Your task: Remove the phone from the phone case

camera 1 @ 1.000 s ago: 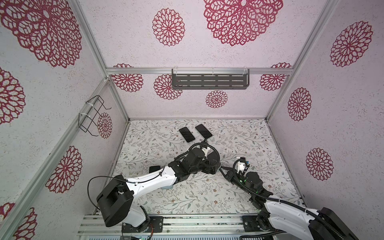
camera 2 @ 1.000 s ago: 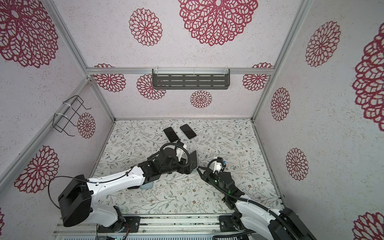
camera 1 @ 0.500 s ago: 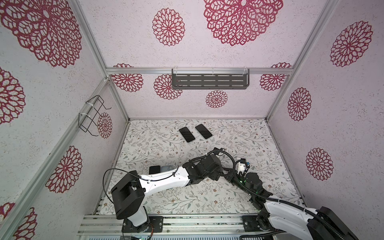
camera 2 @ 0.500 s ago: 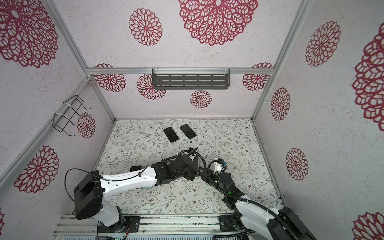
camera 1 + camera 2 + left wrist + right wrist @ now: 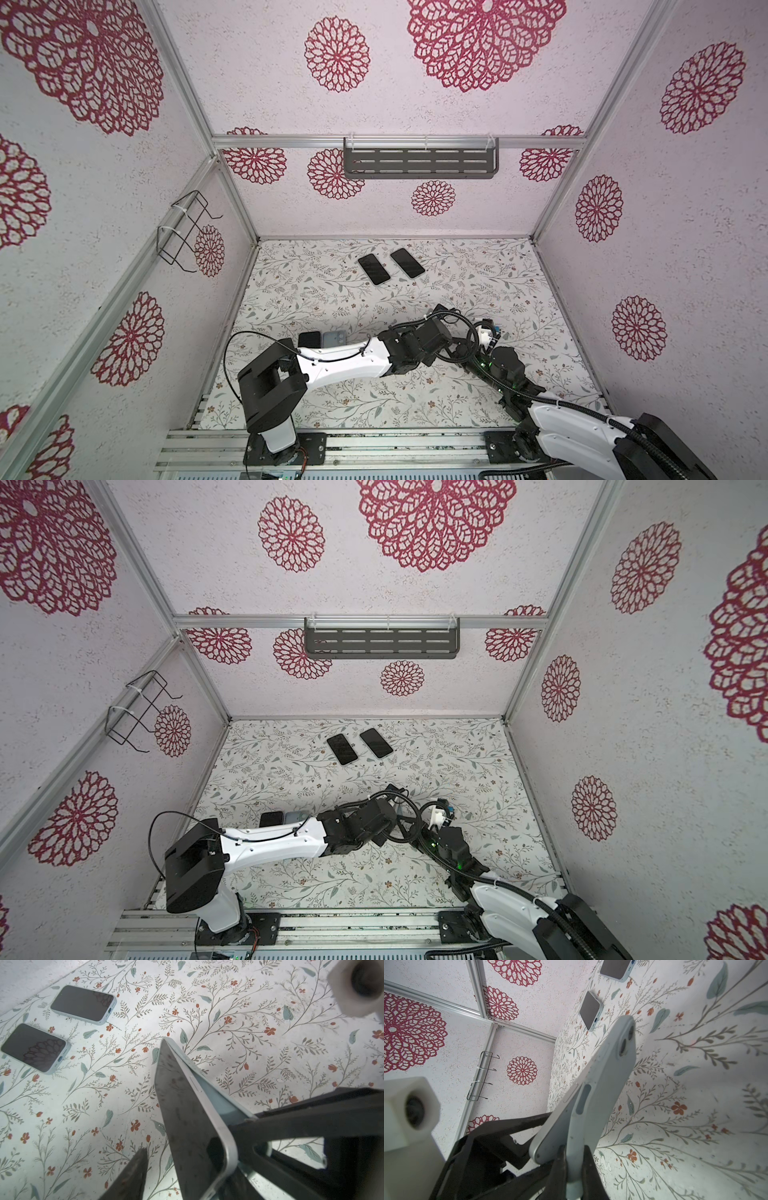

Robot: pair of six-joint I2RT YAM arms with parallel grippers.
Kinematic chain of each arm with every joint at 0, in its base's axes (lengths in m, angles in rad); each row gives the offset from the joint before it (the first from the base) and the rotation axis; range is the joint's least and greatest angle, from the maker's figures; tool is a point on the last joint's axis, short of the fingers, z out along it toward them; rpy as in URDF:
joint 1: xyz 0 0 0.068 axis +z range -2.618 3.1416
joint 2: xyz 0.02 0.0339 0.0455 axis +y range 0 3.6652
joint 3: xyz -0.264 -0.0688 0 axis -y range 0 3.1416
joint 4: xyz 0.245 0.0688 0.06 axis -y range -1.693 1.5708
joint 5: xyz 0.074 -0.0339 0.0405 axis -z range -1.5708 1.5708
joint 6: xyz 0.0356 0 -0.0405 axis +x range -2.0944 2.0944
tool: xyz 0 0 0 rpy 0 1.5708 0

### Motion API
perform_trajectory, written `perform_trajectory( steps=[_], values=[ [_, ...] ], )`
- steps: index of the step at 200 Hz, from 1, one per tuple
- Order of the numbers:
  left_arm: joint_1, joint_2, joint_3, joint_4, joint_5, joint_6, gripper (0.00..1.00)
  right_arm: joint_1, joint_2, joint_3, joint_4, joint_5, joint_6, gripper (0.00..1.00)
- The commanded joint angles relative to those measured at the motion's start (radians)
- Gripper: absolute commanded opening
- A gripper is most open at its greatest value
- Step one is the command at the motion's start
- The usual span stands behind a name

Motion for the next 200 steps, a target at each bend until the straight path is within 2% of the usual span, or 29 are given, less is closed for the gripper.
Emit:
perform_trajectory(
  steps=[1, 26, 46, 73, 105, 140, 168, 200],
  values=[
    [-0.001, 0.010, -0.008, 0.011, -0.019, 0.012, 0.49, 0.003, -0.022, 0.022, 0.148, -0.012, 0.008, 0.00],
    [-0.009, 0.010, -0.012, 0.029, -0.001, 0.013, 0.35, 0.003, -0.022, 0.020, 0.148, -0.009, 0.008, 0.00],
    [-0.014, -0.002, -0.015, 0.032, -0.012, 0.010, 0.18, 0.003, -0.024, 0.018, 0.147, -0.006, 0.010, 0.00],
    [-0.030, -0.057, -0.035, 0.025, -0.083, 0.000, 0.04, 0.003, -0.041, 0.010, 0.102, 0.012, 0.014, 0.00],
    [-0.068, -0.179, -0.089, -0.054, -0.234, -0.017, 0.01, 0.003, -0.065, -0.009, 0.004, 0.048, 0.024, 0.00],
    [-0.140, -0.269, -0.137, -0.279, -0.377, -0.087, 0.00, 0.004, -0.075, -0.037, -0.058, 0.105, 0.037, 0.00],
    [-0.157, -0.232, -0.155, -0.412, -0.416, -0.140, 0.00, 0.019, -0.027, -0.029, -0.010, 0.093, 0.045, 0.00],
    [-0.160, -0.094, -0.034, -0.660, -0.472, -0.210, 0.00, 0.080, 0.073, -0.007, 0.056, 0.106, 0.051, 0.00]
  ],
)
